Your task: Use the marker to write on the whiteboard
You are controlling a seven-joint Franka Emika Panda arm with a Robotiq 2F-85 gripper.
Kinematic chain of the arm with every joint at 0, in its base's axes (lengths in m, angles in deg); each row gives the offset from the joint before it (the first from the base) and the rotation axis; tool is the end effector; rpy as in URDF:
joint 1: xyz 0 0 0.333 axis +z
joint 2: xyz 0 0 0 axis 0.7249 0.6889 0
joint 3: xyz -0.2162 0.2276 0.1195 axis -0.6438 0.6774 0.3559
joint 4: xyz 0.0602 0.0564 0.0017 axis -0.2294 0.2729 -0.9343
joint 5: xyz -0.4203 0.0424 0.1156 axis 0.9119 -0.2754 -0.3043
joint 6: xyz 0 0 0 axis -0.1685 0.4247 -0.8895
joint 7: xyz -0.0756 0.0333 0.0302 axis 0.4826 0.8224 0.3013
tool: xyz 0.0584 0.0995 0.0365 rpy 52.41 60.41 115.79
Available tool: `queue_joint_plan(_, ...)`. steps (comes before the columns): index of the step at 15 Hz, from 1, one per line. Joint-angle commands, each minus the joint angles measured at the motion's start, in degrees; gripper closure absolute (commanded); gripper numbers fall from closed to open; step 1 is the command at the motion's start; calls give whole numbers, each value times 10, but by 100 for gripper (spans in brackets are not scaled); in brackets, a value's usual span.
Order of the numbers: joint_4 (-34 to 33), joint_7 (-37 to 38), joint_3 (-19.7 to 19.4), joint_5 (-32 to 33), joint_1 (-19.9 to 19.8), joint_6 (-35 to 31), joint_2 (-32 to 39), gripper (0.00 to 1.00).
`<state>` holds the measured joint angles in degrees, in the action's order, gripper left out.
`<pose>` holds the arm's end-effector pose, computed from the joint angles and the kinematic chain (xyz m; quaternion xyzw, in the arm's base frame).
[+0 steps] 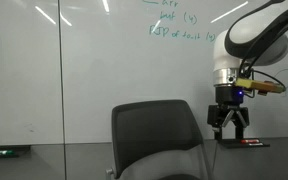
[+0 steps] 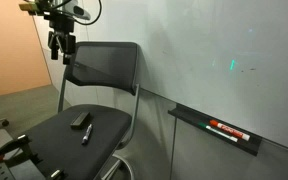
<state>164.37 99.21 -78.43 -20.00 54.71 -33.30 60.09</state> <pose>0.4562 0.1658 0.3474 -0.9935 -0.0047 0.1081 0.0347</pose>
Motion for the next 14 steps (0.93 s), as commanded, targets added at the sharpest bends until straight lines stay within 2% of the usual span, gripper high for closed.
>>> queue_joint_plan(1, -2, 0, -2, 0, 2, 1, 0, 0)
queue_joint_plan(6, -6, 0, -2, 0, 2, 1, -1, 0)
queue_joint_plan(9, 77, -43, 4, 7, 11, -148, -22, 0)
queue_joint_plan(13, 166, -134, -8, -9, 17, -325, 17, 0)
queue_joint_plan(14, 180, -160, -12, -16, 20, -347, 29, 0)
